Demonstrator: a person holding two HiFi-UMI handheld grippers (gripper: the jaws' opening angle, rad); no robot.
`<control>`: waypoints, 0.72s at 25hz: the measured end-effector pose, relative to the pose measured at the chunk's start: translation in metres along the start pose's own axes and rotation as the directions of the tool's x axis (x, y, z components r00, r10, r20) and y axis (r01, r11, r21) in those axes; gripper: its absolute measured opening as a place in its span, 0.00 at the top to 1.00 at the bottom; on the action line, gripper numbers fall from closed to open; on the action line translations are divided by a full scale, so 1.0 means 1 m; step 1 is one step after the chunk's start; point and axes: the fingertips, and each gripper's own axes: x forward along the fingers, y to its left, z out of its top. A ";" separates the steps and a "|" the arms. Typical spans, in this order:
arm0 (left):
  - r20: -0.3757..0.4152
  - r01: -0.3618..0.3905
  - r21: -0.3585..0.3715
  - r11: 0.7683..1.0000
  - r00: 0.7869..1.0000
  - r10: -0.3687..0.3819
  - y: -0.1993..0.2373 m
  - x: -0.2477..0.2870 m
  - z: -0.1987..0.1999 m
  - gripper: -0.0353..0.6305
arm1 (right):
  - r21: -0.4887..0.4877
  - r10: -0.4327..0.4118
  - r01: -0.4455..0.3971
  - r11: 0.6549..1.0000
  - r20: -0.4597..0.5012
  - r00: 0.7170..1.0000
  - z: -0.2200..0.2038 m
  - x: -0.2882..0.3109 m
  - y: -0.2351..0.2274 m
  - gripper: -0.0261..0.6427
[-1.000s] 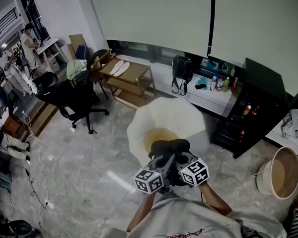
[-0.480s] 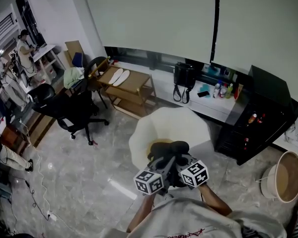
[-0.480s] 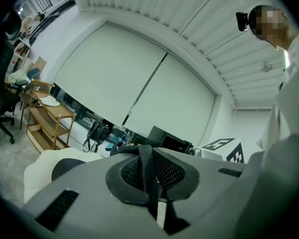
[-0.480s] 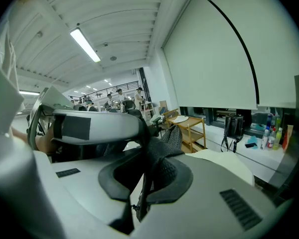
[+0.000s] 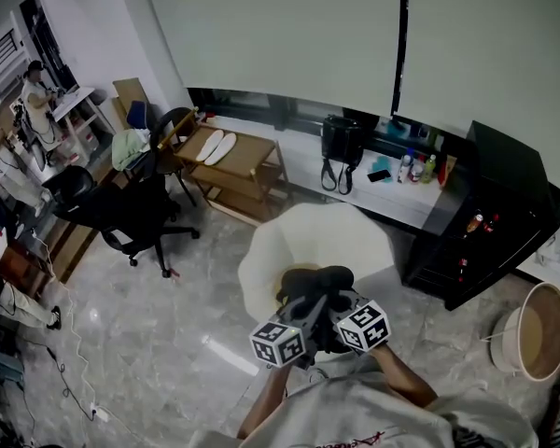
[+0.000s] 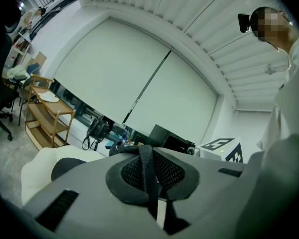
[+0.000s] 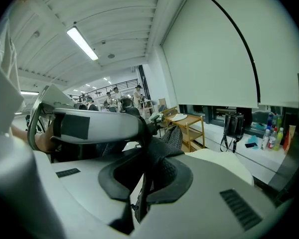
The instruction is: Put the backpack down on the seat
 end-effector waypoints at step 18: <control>0.097 -0.176 -0.060 0.983 0.979 0.181 0.010 0.074 0.019 0.88 | -0.068 0.180 -0.184 0.981 -0.057 0.982 0.018 -0.003 -0.071 0.90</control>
